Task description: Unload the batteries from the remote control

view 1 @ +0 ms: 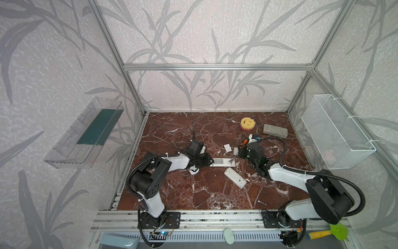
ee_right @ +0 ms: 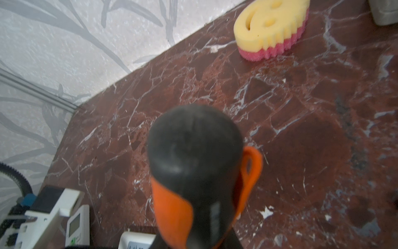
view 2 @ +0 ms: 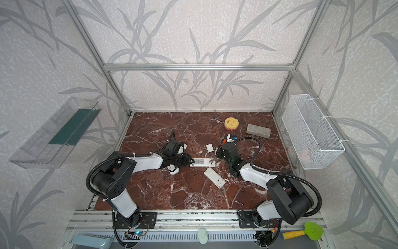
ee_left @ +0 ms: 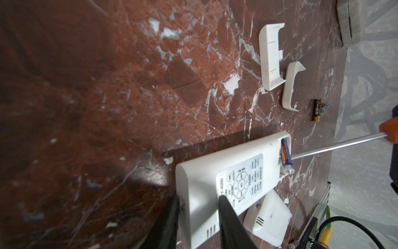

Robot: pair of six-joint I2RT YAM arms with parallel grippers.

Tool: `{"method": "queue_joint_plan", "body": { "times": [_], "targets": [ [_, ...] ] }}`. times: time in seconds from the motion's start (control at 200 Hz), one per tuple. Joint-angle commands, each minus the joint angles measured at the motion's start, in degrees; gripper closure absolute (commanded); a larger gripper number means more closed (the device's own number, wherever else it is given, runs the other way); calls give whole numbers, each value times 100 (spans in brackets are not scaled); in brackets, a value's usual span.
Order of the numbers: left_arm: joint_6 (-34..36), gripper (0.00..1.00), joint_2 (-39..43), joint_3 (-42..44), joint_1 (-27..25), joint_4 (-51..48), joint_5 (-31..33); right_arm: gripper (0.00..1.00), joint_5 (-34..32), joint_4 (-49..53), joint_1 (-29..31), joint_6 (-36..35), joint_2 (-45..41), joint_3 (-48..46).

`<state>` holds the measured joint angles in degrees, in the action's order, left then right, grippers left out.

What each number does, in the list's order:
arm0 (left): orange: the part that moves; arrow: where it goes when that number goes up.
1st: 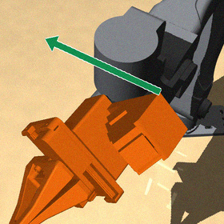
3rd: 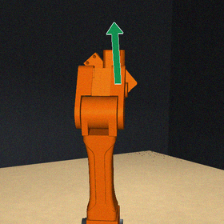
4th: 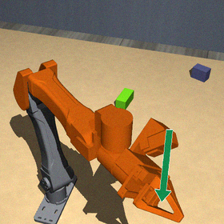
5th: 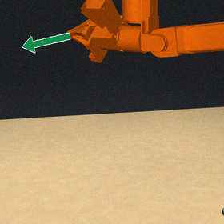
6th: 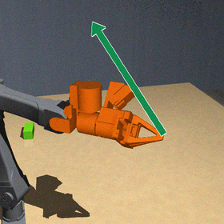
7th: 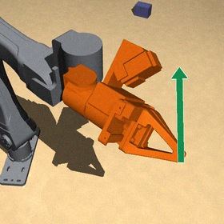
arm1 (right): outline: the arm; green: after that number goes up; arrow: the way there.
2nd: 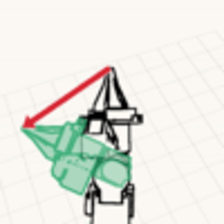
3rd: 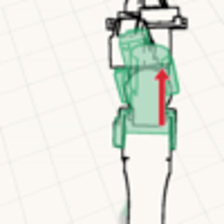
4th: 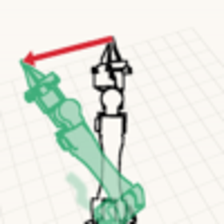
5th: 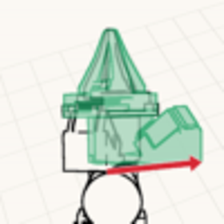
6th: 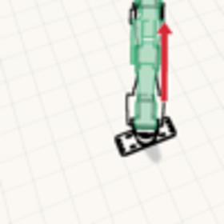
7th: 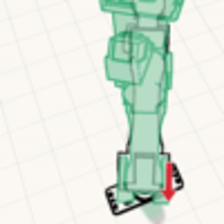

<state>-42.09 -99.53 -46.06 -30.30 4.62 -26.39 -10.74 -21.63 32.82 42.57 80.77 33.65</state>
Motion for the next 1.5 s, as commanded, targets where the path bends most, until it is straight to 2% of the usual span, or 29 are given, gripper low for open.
{"method": "queue_joint_plan", "body": {
  "times": [0.0,0.31,0.66,0.835,1.025,1.175,1.495],
  "targets": [
    [186,66,-172,-23,-89,-716,62,100,308,119,383,107,-349,74],
    [315,65,-213,-203,-90,-902,99,100,-39,447,418,-303,-760,120],
    [328,65,-221,-185,-89,-918,71,100,-59,-216,244,-412,-112,143],
    [351,65,-180,-162,-90,-963,82,100,-215,-159,199,-653,-231,150],
    [350,65,-208,-164,-90,-946,55,100,-137,193,172,-1207,-700,285],
    [347,65,-230,-170,-88,-919,47,100,-160,961,347,-1826,-910,579],
    [324,65,-224,-166,-96,-919,63,100,-260,1799,772,-2635,-188,1372]
  ]
}}
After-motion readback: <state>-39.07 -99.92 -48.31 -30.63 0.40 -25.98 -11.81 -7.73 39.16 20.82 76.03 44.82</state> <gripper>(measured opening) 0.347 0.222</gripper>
